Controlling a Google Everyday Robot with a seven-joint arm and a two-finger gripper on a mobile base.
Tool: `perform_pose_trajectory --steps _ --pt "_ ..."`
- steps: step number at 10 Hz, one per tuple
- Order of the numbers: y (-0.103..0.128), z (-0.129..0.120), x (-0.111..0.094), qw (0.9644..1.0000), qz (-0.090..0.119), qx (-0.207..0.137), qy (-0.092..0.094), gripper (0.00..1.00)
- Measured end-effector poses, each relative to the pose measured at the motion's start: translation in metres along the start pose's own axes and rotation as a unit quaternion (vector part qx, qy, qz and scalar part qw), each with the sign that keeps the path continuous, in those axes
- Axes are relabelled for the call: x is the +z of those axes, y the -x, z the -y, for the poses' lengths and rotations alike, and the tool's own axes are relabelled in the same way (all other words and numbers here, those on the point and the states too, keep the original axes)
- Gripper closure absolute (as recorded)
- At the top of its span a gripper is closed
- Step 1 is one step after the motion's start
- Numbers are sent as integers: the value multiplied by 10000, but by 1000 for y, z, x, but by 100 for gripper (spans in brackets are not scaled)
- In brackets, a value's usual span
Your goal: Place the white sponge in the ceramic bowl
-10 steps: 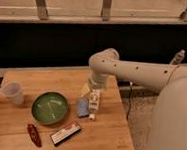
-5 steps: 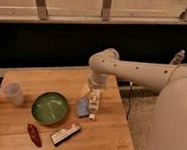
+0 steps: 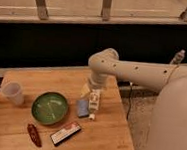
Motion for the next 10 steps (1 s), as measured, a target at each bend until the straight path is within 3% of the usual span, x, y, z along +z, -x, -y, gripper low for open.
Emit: perform_pose_trajectory --steps 5,7,10 --pt "-33 78 23 9959 188 -863 197 20" --pt "-33 84 47 9949 368 -905 235 20" --pt "-23 67 70 9958 555 -705 200 20"
